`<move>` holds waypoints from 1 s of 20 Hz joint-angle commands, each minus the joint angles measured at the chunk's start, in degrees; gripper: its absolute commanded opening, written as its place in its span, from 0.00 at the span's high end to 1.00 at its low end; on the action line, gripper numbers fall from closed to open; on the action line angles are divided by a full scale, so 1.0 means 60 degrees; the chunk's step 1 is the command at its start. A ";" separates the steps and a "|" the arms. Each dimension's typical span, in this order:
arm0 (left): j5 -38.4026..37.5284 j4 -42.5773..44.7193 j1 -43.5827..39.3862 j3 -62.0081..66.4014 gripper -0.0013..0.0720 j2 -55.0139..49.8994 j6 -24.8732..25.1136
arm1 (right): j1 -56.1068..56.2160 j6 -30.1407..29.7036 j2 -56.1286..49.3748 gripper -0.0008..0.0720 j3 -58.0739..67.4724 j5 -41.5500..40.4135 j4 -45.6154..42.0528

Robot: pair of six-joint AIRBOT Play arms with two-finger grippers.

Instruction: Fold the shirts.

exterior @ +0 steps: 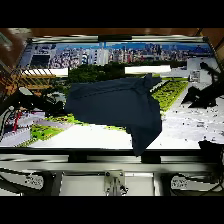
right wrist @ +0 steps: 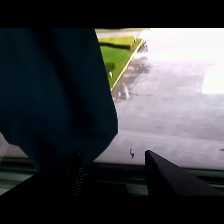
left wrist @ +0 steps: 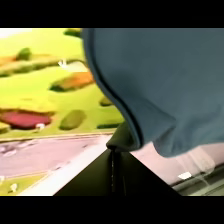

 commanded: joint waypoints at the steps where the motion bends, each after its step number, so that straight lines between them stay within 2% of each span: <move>1: -0.0492 0.0058 0.0011 0.0004 0.94 0.0663 0.0484 | -0.0138 -0.0295 0.0036 0.31 -0.2124 -0.0419 0.0157; 3: -0.0619 0.0062 0.0011 0.0004 0.94 0.0943 0.0484 | -0.0073 -0.0087 0.0208 0.31 -0.3544 0.0499 0.0408; 6: -0.0922 0.0149 0.0011 0.0007 0.94 0.1224 0.0586 | -0.0047 -0.0401 0.0382 0.30 -0.5031 0.1279 0.0958; 14: -0.1093 0.0204 0.0011 0.0007 0.94 0.1464 0.0590 | 0.1158 0.0295 0.0379 0.30 -0.5479 0.4295 0.0973; 17: -0.1126 0.0204 0.0011 0.0007 0.94 0.1548 0.0590 | 0.1745 0.0466 0.0372 0.31 -0.5475 0.4903 0.0885; 18: -0.1126 0.0204 0.0011 0.0011 0.94 0.1574 0.0590 | 0.1865 0.0488 0.0372 0.43 -0.5475 0.4976 0.0809; 20: -0.1129 0.0204 0.0011 0.0011 0.94 0.1621 0.0699 | 0.1938 0.0484 0.0408 0.90 -0.5472 0.4976 0.0874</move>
